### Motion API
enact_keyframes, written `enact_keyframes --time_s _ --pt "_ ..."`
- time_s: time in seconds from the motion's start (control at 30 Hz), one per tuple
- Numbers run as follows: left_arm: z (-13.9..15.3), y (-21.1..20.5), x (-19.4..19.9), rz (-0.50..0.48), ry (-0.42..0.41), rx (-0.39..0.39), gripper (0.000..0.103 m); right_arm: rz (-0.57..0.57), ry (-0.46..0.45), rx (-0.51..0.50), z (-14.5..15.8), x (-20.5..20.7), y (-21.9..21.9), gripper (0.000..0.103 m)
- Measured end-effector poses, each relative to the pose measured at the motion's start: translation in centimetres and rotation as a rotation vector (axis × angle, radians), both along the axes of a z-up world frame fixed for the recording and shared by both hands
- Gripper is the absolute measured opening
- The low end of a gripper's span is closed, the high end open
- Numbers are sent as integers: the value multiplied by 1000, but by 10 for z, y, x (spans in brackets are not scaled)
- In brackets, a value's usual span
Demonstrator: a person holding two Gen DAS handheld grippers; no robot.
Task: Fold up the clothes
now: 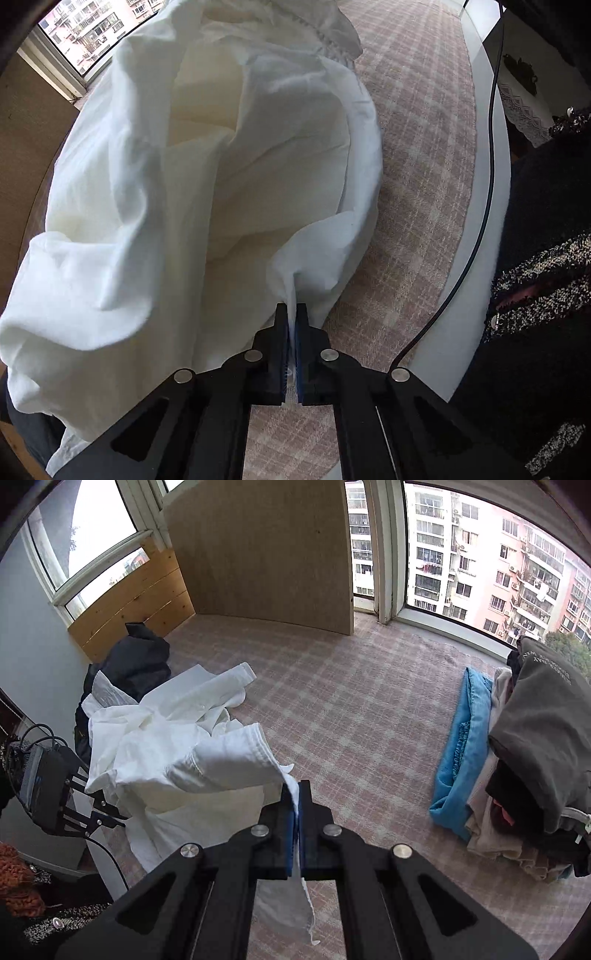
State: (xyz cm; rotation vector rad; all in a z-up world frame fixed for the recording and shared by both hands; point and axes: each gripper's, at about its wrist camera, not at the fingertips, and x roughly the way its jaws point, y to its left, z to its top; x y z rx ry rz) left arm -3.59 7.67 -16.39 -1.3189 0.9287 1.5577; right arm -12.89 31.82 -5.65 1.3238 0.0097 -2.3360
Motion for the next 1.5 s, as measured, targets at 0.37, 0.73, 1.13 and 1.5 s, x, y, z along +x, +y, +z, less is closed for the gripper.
enact_keyframes --time_s 0.37,0.73,1.13,1.5 --pt "143 -71 2 262 232 275 2 -154 52 -210 53 29 49 1" --pt "63 -72 63 255 -19 220 9 -182 -79 -195 -9 40 43 1" --pt "48 -80 -4 234 88 135 44 -167 -82 -153 -10 46 36 1" --pt "-38 -39 27 -4 103 -61 34 -173 -88 -147 -14 47 34 1"
